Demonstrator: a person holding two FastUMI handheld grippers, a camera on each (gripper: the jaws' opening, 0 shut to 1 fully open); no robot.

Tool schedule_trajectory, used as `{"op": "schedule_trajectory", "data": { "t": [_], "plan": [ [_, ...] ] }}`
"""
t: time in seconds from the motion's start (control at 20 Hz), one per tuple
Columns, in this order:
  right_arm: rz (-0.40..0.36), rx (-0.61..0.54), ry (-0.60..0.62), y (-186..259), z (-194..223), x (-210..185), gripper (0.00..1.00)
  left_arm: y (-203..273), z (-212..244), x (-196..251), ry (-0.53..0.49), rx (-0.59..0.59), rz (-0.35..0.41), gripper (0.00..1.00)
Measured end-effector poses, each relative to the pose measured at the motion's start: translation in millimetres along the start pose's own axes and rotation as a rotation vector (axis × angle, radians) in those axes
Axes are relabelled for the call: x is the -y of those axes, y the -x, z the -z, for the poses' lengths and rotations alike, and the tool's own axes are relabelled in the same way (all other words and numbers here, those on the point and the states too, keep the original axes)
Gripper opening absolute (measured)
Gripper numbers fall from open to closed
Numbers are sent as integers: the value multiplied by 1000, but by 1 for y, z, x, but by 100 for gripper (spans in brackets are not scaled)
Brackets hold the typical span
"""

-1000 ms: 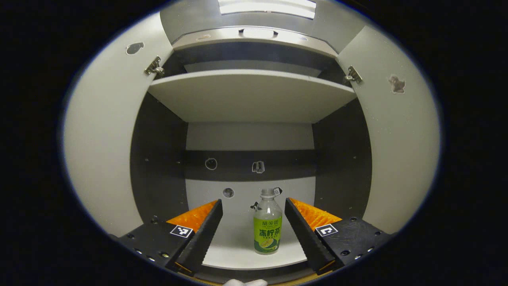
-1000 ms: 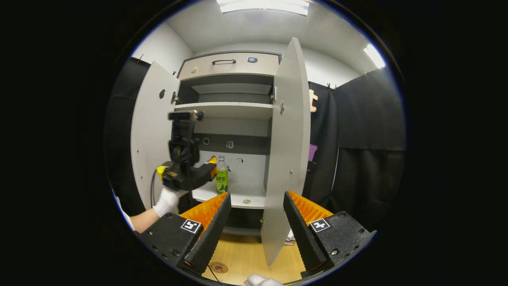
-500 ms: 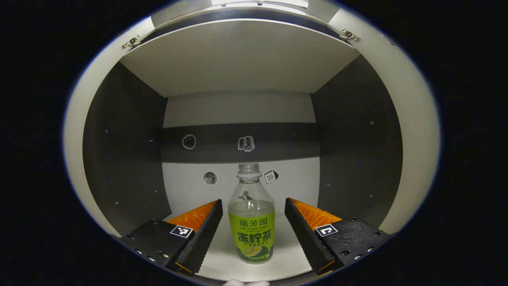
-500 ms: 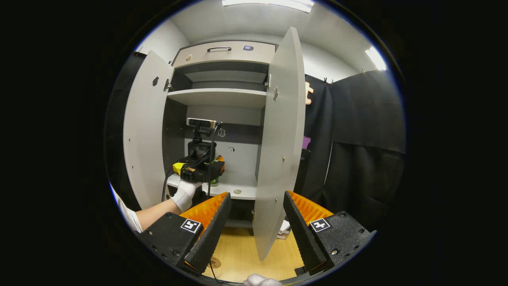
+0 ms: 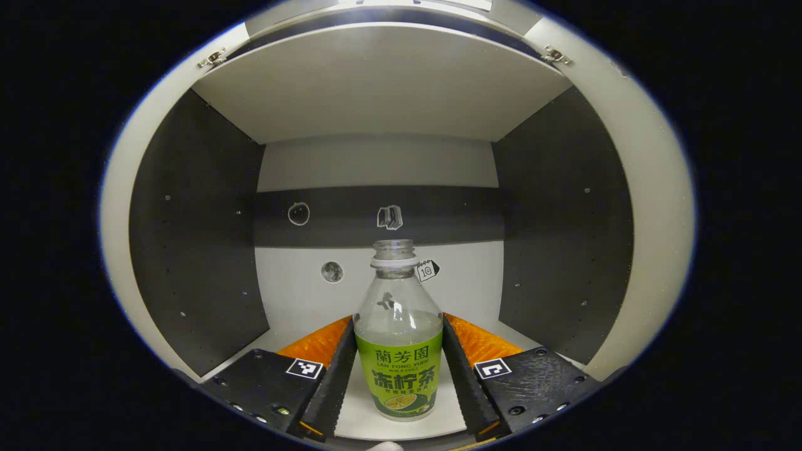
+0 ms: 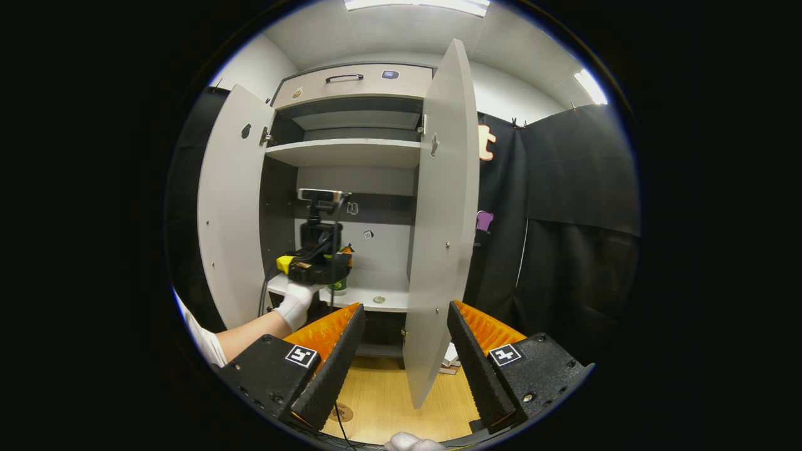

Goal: Grasp the bottle in the cabinet with the left hand and place it on the coaster, then close the right door with the right hand and the left door with the left hand.

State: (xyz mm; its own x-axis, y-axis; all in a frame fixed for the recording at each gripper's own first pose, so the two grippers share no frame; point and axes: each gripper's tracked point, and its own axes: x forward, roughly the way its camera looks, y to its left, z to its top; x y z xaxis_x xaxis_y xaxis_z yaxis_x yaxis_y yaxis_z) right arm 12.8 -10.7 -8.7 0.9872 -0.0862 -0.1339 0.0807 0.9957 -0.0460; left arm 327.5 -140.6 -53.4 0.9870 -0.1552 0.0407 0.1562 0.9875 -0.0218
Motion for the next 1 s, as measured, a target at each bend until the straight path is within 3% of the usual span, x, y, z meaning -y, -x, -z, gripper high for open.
{"op": "schedule_trajectory", "data": {
  "t": [0.2,0.25,0.4,0.6,1.0],
  "plan": [
    [-11,-26,-14,4,13,2,82,69,6,7,32,10,46,76],
    [-19,-31,-24,7,17,1,82,87,14,6,36,-3,46,72],
    [-20,-50,-37,14,30,3,82,134,40,8,55,-27,50,72],
    [-41,-55,-53,23,42,-4,82,176,98,21,46,-86,104,72],
    [12,-96,-39,27,63,14,82,247,210,51,11,-173,213,73]
  ]
}}
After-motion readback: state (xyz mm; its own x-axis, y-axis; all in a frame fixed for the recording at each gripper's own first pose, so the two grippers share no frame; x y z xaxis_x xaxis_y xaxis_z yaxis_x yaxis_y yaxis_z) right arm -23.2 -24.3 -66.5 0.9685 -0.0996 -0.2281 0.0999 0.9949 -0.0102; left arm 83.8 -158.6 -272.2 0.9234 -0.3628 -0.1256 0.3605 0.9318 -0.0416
